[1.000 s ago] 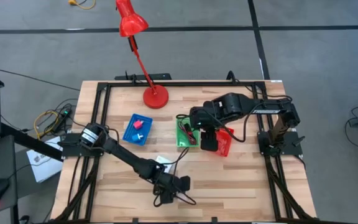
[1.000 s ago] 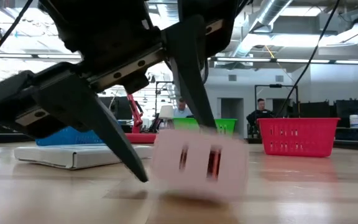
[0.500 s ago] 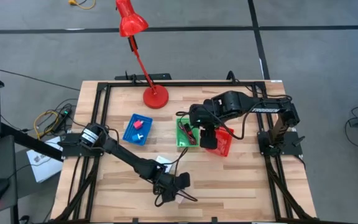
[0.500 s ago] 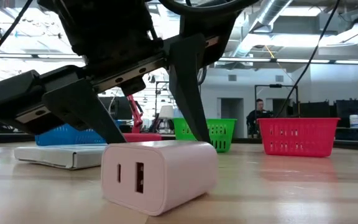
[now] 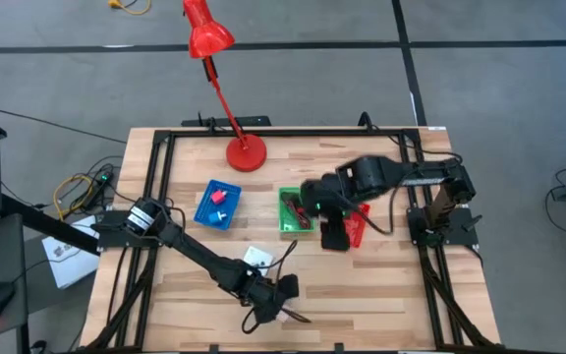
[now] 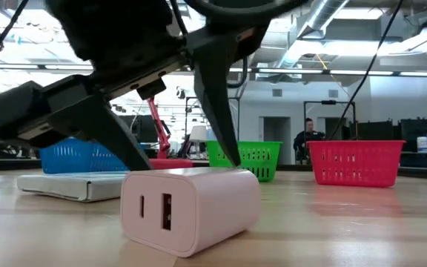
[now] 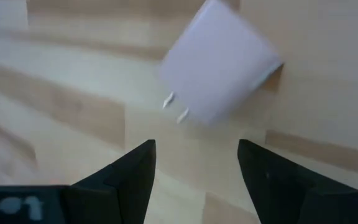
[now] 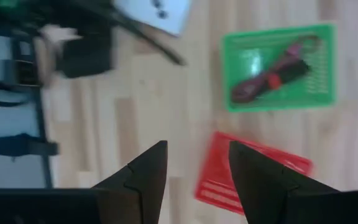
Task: Pick and place items into bin
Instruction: Put the light pink charger adapter into the blue bin
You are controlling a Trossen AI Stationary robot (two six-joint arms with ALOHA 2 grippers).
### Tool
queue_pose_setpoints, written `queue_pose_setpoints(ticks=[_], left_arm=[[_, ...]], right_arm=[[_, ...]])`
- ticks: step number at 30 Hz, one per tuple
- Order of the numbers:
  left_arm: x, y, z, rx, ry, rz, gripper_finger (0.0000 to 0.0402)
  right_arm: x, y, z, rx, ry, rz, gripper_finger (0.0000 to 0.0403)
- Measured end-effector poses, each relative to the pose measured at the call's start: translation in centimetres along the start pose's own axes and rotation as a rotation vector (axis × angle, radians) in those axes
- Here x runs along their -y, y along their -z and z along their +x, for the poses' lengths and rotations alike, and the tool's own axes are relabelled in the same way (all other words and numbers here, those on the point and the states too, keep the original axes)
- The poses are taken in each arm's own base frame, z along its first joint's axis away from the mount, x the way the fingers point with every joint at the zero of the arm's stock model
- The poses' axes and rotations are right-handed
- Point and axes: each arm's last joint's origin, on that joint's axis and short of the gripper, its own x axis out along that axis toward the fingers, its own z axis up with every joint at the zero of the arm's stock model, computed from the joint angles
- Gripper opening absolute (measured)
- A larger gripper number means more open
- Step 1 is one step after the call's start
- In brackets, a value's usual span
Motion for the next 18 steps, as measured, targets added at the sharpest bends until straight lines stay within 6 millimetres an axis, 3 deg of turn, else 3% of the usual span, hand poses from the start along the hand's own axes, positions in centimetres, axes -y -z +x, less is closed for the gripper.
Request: queue_pose_setpoints(ticks=[8, 12, 18], left_arm=[[0.7, 0.5, -0.2, -0.077, 0.066, -0.172, 0.0219], [0.6, 1.1, -0.7, -0.118, 0.1, -0.307, 0.0219], [-0.5, 1.4, -4.3, -0.173, 0.127, -0.521, 0.0219]], right_arm=[[-9.3, 0.4, 0.6, 0.174, -0.137, -0.184, 0.0164], [-13.5, 2.0, 0.8, 0.204, -0.169, -0.282, 0.0163], [-18.2, 2.5, 2.7, 0.333, -0.09, -0.342, 0.0158]])
